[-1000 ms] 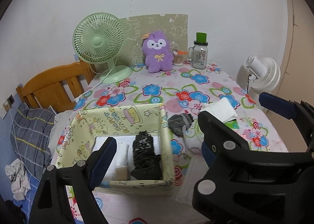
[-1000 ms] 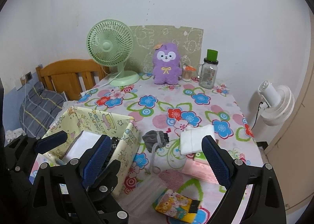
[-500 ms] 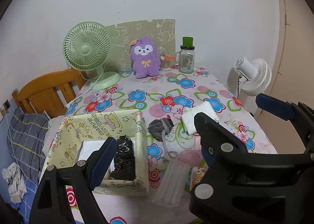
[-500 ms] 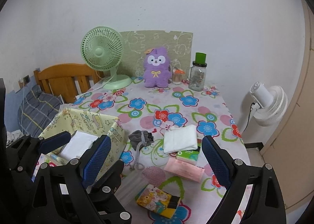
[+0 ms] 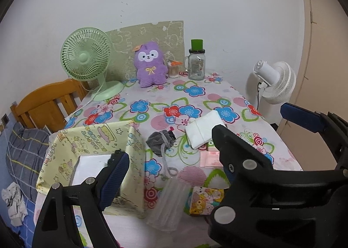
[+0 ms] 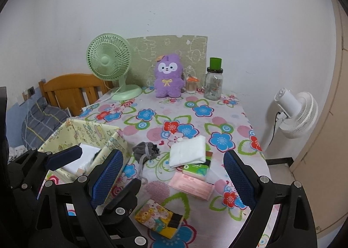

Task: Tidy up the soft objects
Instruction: 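Withdraw both tools from the box toward the remaining items, then grasp the clear plastic bag with the left tool while the right tool grasps the yellow cartoon pouch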

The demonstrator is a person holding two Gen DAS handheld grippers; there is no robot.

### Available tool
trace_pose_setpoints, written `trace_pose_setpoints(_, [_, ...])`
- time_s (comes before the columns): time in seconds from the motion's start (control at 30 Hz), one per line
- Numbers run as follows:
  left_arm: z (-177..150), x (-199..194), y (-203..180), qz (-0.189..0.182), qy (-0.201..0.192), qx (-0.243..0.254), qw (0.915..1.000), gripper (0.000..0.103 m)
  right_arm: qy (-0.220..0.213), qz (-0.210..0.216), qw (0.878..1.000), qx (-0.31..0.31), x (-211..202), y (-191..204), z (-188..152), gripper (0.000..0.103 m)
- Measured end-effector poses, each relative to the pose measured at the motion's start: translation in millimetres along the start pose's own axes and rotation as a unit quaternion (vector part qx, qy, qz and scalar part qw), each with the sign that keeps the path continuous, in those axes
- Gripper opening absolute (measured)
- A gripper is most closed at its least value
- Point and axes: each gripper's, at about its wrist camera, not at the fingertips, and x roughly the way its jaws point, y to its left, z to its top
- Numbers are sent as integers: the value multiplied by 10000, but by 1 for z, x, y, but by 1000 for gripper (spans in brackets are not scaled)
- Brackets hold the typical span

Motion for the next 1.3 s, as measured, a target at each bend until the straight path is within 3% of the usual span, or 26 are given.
trace_pose_setpoints(0.53, [-27,26,-14,-143,280,22,9995,83,216,43,9998,-15,19,-17,-33,95])
trace_pose_setpoints(1.3, [-75,48,-3,-303,768,98,9965,79,592,168,9980,124,43,-3,-79,95])
